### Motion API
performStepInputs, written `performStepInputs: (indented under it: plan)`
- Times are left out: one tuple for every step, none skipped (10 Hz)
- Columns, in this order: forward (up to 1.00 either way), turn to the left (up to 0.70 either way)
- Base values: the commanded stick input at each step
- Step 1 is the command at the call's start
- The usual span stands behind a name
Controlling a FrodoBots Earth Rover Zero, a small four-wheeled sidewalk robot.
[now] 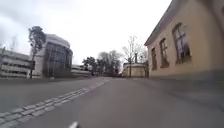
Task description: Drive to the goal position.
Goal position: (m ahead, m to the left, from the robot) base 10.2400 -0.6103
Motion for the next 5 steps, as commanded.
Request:
performStepInputs:
  plan:
    - [0.7, 0.0]
    - [0.7, -0.09]
    - [0.7, -0.18]
    - [0.7, -0.26]
    - [0.7, -0.35]
